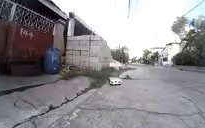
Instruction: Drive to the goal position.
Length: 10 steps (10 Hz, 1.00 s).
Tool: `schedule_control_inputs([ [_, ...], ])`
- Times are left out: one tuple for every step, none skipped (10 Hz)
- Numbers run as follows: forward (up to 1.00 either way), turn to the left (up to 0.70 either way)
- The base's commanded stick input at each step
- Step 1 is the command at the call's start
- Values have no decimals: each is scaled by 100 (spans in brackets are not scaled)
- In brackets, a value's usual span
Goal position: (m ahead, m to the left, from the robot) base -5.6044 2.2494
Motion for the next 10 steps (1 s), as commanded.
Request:
schedule_control_inputs([
  [0, 0],
  [0, 0],
  [0, 0],
  [0, 0],
  [0, -19],
  [0, -58],
  [0, -70],
  [0, -70],
  [0, -70],
  [0, -70],
])
